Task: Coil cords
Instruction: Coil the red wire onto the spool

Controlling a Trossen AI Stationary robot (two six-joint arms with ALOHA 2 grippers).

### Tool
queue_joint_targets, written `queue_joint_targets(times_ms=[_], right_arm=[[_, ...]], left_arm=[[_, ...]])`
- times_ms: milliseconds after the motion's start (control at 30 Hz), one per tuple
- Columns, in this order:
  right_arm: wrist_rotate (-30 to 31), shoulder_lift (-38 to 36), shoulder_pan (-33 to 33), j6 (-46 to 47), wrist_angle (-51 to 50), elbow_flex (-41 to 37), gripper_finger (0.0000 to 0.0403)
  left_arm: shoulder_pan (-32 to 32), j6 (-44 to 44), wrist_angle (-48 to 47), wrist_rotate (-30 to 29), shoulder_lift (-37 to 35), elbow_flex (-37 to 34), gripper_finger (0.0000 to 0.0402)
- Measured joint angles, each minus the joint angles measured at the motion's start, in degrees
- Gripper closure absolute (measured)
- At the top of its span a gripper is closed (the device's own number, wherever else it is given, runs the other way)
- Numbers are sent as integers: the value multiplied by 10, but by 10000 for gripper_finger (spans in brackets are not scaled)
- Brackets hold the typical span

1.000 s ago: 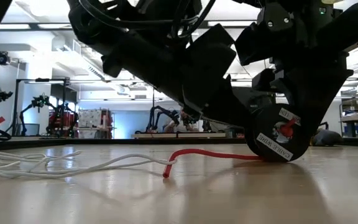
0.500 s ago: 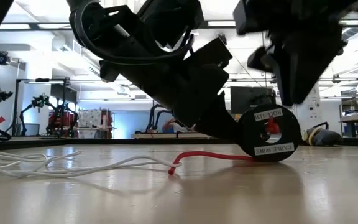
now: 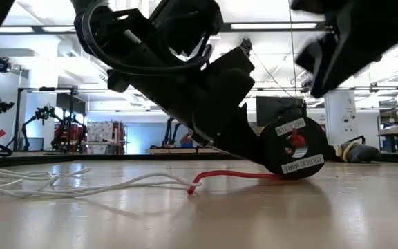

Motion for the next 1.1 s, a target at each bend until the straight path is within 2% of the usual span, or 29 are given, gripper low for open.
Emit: queue_joint_targets(times_ms=[100, 233, 467, 733, 867, 933, 1100], right_arm=[[41, 3, 10, 24, 75, -59, 301], [92, 4, 13, 41, 82, -90, 307], [88, 17, 4, 1, 93, -96, 328], [41, 18, -10, -42, 120, -95, 390], [-4, 17, -38, -67, 117, -94, 399], [-30, 16, -50, -80, 94, -85, 400], [-55, 17, -61, -125, -38, -34, 402]], left_arm=[[-1, -26, 12, 1, 10, 0, 401], [-1, -49, 27, 10, 25, 4, 401], [-1, -55, 43, 9, 30, 5, 401], [1, -48, 48, 10, 30, 5, 401], [0, -13, 49, 7, 30, 5, 397], [0, -11, 49, 8, 30, 5, 388], [-1, 1, 49, 12, 30, 5, 350]])
